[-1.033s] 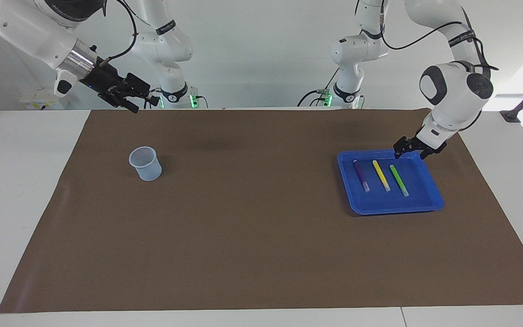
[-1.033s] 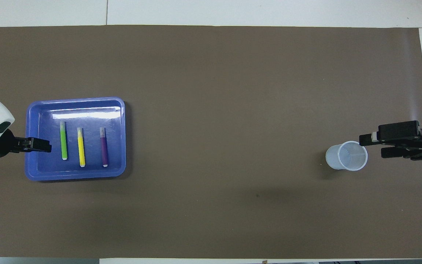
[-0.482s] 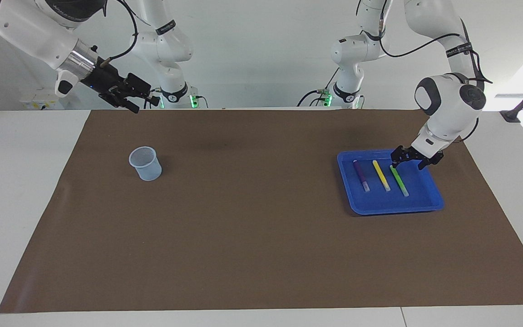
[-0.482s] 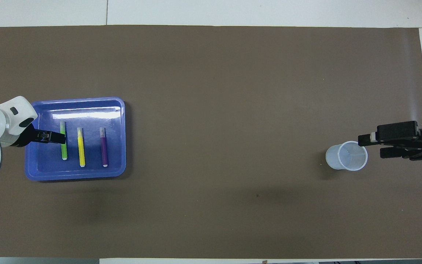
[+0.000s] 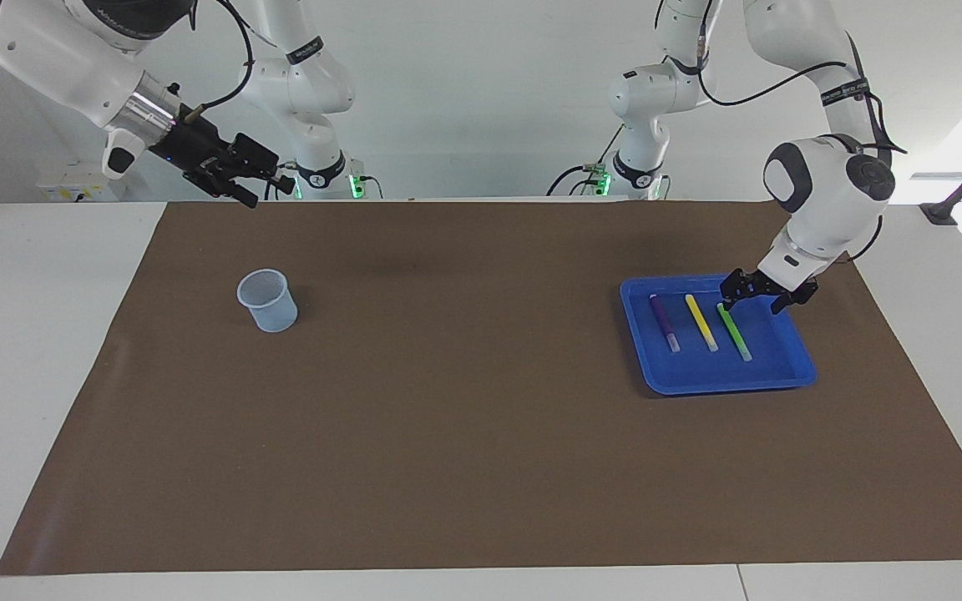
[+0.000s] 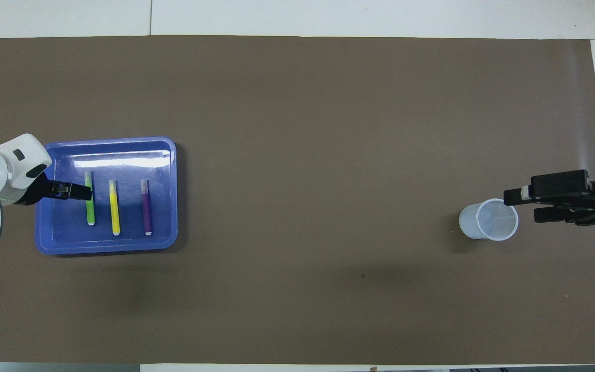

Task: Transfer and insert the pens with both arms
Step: 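Lower the left gripper onto the green pen while the right gripper nears the cup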

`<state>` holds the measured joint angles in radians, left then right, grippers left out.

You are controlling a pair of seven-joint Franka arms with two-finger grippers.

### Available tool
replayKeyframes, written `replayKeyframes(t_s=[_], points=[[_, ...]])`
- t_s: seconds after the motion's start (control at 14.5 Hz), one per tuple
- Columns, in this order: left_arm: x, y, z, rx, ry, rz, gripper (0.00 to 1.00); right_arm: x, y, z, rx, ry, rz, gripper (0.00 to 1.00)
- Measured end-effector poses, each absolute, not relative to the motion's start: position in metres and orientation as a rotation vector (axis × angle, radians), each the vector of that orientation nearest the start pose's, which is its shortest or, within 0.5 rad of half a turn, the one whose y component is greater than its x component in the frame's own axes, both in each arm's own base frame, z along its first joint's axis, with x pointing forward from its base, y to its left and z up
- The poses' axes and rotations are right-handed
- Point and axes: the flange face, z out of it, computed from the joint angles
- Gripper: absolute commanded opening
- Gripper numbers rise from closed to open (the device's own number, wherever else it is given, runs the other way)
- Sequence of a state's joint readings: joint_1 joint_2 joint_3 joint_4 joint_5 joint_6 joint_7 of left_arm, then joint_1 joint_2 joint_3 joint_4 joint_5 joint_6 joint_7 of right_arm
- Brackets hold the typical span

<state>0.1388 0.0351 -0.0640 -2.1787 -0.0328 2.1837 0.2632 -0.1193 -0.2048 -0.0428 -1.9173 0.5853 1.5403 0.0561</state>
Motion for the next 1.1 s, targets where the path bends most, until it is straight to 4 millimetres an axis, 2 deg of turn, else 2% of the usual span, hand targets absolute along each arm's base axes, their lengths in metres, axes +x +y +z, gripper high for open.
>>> replayKeyframes(t_s=[0.69, 0.89, 1.1], points=[[0.545, 0.042, 0.316, -3.168, 0.321, 0.075, 0.80, 0.483, -0.014, 0.580, -2.488, 0.328, 0.154, 1.00], [0.546, 0.043, 0.310, -3.169, 0.324, 0.081, 0.73, 0.483, -0.012, 0.580, -2.489, 0.324, 0.154, 1.00], [0.546, 0.043, 0.310, -3.167, 0.340, 0.078, 0.70, 0.483, -0.012, 0.579, -2.490, 0.324, 0.155, 1.00]])
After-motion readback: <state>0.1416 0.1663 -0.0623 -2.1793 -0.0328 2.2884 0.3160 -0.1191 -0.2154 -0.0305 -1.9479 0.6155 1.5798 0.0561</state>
